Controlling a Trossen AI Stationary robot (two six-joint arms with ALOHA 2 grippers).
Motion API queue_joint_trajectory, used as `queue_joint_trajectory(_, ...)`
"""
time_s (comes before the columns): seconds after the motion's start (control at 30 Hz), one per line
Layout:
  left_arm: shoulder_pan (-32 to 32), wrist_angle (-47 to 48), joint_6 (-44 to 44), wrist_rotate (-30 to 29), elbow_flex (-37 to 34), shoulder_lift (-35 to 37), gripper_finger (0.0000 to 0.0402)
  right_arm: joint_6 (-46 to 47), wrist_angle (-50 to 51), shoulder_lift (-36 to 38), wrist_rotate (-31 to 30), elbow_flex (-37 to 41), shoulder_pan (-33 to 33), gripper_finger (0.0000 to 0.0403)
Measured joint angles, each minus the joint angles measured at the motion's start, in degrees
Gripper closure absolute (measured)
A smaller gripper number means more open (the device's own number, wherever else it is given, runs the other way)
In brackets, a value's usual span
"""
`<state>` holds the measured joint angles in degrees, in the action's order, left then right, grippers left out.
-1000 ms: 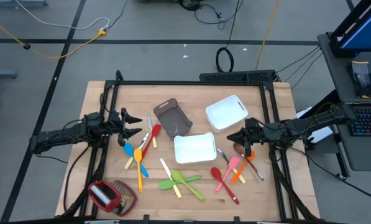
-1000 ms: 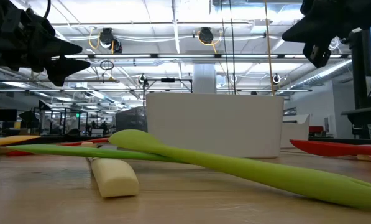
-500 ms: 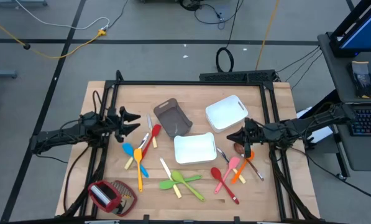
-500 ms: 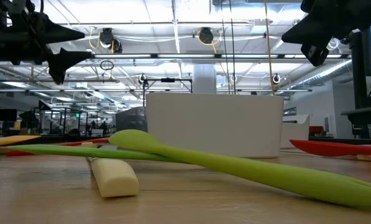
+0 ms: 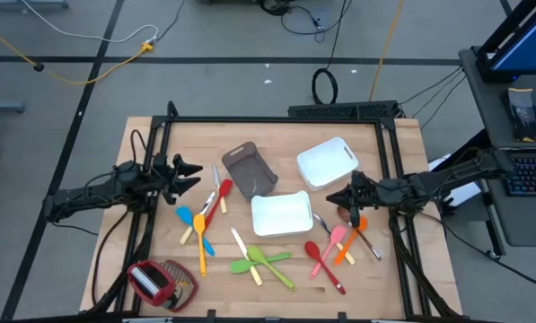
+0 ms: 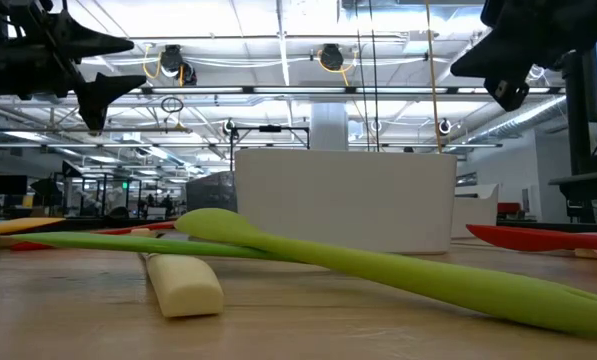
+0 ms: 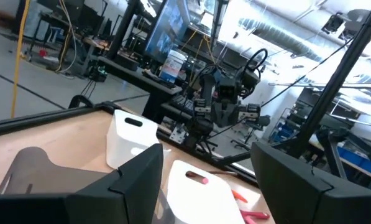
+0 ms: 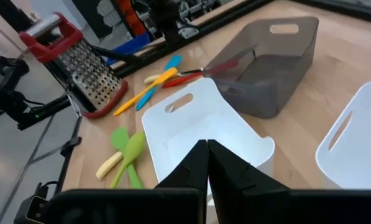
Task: Pick & Place Kitchen Items
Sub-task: Put the brown serving spoon into top white bin
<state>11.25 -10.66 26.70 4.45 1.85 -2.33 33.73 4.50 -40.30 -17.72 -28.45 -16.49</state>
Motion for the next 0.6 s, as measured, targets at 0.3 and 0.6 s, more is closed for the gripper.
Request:
queue_joint_trajectory(0.3, 0.0, 0.0, 0.8, 0.0, 0.0, 0.0, 0.0151, 6.0, 5.5, -5.5, 15.4, -0.8, 0.0, 0.0399)
queue_joint_trajectory(0.6, 0.0, 0.1, 0.7, 0.0, 0.0, 0.0, 0.0151, 11.5, 37.5, -9.8, 29.6, -11.1, -0.1, 0.0402)
